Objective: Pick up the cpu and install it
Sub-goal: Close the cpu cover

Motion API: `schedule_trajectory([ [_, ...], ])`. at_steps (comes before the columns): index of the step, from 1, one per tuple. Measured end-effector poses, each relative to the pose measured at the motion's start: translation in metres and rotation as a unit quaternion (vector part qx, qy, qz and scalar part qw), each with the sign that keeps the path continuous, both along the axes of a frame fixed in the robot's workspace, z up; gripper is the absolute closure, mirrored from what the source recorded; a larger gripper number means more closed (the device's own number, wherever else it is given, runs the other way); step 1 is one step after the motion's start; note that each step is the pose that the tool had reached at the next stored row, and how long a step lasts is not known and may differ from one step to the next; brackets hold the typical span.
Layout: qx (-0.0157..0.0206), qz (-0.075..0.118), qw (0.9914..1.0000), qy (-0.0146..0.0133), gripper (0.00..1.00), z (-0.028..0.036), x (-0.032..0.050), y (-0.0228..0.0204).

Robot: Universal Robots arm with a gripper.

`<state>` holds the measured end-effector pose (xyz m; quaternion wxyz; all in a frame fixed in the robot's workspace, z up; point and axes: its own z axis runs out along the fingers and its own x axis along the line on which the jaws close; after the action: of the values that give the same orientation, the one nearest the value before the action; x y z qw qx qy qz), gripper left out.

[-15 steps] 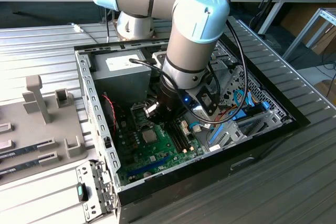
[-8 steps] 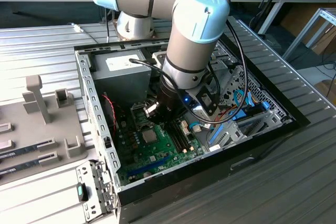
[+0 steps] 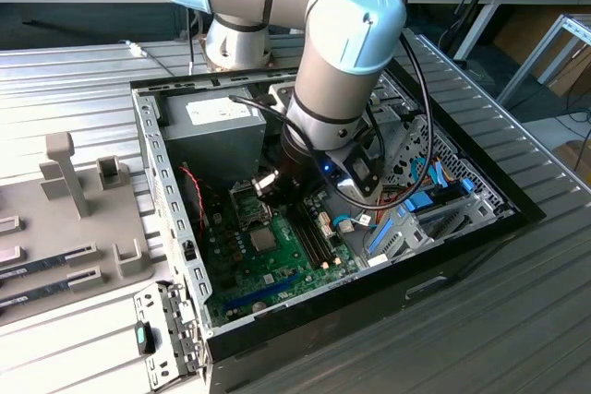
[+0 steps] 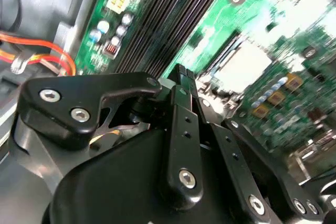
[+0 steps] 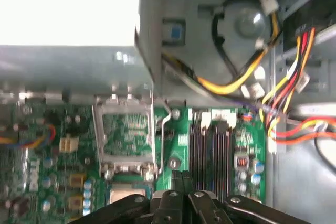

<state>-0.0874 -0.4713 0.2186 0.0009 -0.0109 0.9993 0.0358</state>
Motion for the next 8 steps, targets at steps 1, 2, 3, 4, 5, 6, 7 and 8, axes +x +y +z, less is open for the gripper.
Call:
schedule_trajectory([
  [1, 0.0136, 0.0, 0.99991, 0.0, 0.89, 0.0, 0.0003, 0.0009],
  [2, 0.0171, 0.0, 0.99985, -0.0001, 0.89, -0.0003, 0.0007, 0.0018],
  [3, 0.0189, 0.001, 0.99982, 0.0001, 0.89, -0.0007, 0.0014, 0.003],
  [4, 0.0212, 0.003, 0.99977, 0.0005, 0.89, -0.0019, 0.0027, 0.0058],
  [5, 0.0218, 0.007, 0.99973, 0.0008, 0.89, -0.0029, 0.0029, 0.0071],
  [6, 0.0222, 0.012, 0.99969, 0.0009, 0.89, -0.0036, 0.0029, 0.0074],
  [7, 0.0229, 0.021, 0.99952, 0.0012, 0.89, -0.0042, 0.0028, 0.0074],
  [8, 0.0238, 0.031, 0.99922, 0.0014, 0.89, -0.0048, 0.0029, 0.0074],
])
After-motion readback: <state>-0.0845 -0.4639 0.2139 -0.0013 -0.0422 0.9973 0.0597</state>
